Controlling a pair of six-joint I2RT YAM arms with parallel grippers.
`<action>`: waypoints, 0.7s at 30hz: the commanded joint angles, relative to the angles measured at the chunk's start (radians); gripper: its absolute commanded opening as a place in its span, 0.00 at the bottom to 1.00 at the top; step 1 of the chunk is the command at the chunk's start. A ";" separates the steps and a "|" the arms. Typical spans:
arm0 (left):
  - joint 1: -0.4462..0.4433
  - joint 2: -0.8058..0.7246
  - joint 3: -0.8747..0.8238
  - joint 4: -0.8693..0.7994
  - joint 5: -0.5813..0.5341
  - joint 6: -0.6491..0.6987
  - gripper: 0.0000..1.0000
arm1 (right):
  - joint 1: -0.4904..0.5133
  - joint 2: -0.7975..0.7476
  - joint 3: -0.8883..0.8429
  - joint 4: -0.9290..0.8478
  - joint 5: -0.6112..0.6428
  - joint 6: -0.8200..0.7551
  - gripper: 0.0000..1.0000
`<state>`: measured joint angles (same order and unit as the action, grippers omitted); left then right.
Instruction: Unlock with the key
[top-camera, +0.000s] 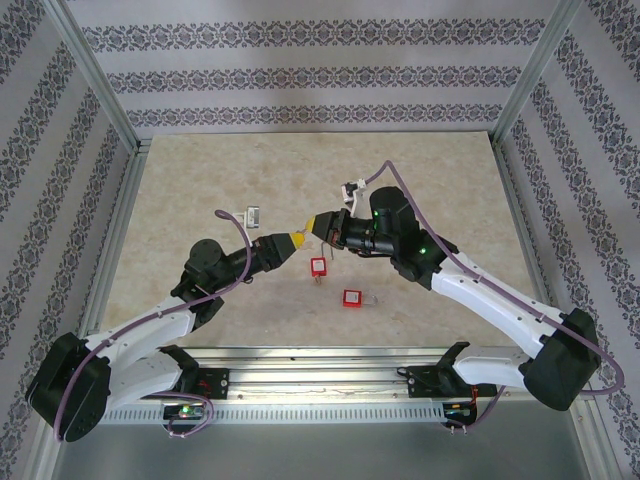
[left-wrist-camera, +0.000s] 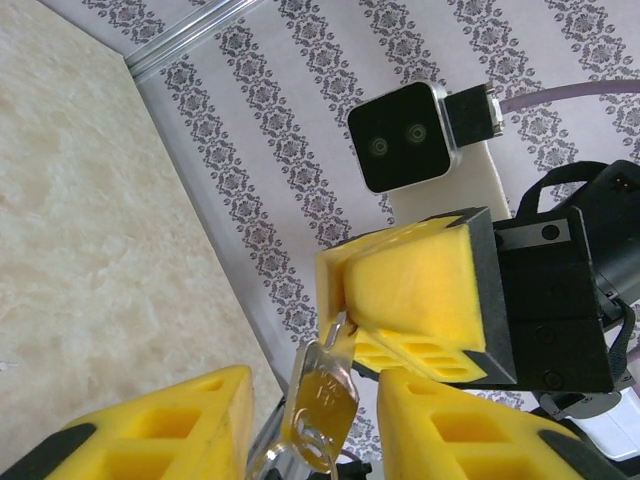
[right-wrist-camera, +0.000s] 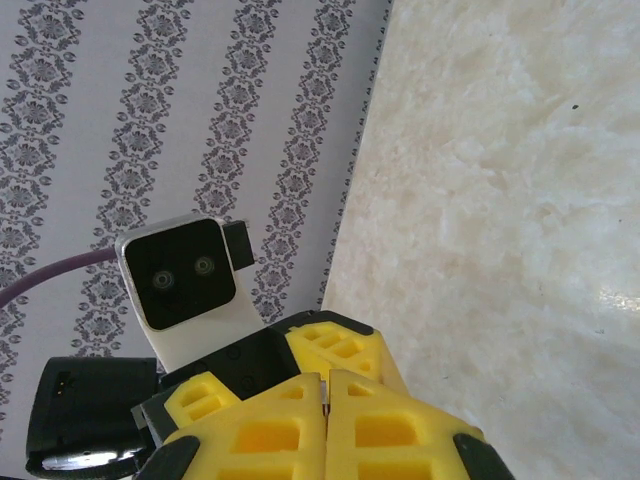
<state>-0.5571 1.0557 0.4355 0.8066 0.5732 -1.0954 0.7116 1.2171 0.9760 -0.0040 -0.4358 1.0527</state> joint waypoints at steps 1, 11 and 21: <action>-0.001 -0.015 -0.009 0.074 0.018 -0.001 0.32 | 0.013 -0.025 -0.017 0.031 -0.018 0.016 0.00; 0.000 -0.009 -0.006 0.067 0.038 -0.001 0.00 | 0.013 -0.021 -0.021 0.038 -0.020 0.017 0.00; 0.030 -0.037 0.002 -0.004 0.060 0.023 0.00 | 0.003 -0.046 0.030 -0.211 0.021 -0.130 0.37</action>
<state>-0.5484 1.0523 0.4339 0.8127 0.5980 -1.1053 0.7113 1.1999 0.9661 -0.0391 -0.4343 1.0313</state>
